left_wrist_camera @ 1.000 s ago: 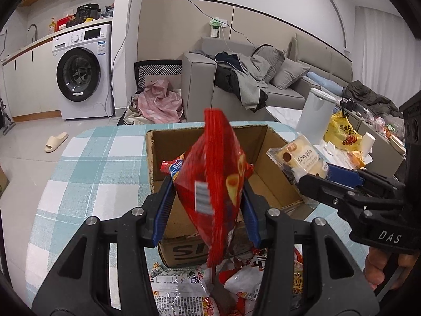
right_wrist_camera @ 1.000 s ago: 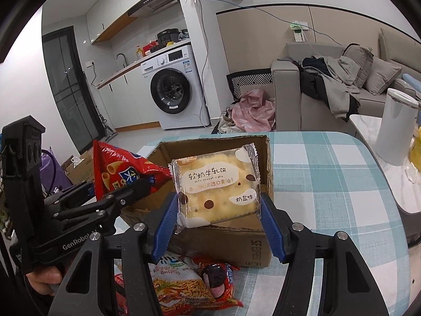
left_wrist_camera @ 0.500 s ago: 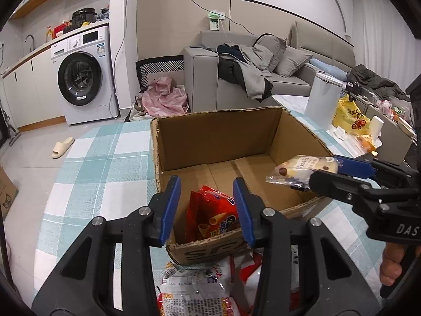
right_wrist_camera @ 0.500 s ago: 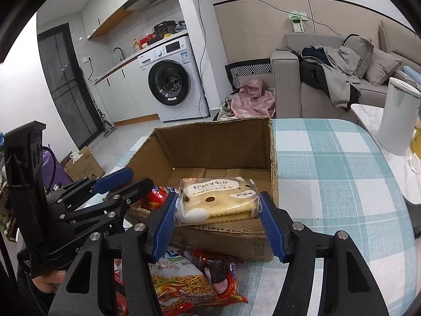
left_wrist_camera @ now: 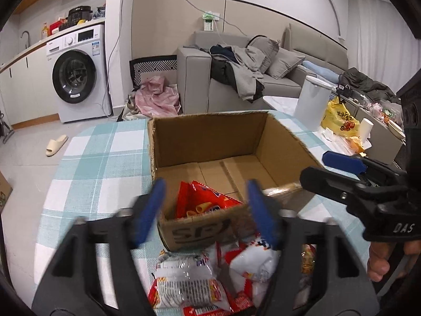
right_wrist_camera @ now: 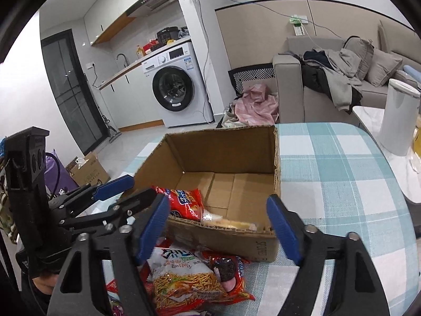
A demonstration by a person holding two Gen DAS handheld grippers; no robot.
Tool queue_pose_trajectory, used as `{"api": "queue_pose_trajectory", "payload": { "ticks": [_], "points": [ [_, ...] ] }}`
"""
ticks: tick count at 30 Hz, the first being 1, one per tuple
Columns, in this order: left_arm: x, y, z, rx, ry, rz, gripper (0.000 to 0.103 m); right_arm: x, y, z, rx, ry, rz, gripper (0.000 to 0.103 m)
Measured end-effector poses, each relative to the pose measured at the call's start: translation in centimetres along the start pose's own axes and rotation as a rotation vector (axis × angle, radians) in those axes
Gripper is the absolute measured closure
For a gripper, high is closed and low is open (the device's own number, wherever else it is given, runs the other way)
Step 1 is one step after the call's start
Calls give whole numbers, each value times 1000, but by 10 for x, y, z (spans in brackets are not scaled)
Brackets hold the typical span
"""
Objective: Organize snacks
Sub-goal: 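Move both open tools back toward the remaining snack pile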
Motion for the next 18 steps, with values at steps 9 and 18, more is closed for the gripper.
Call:
{"api": "queue_pose_trajectory", "payload": {
  "ticks": [9,18],
  "points": [
    [-11,-54,-10,10,21,-55,1,-10,-38,0,-23,-13,-24,1],
    [-38,-95,-6,25,11,-50,1,-33,-64,4,-9,0,-9,0]
  ]
}}
Point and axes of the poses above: each gripper's, at about its wrist camera, not at the fingertips, and y roughly the way its jaws point, z to its left, x to its top, the point moved 3 cm from there along y, roughly the way its jaws point, and after that the axes turned 1 degree about x, right-handed, at the moved point
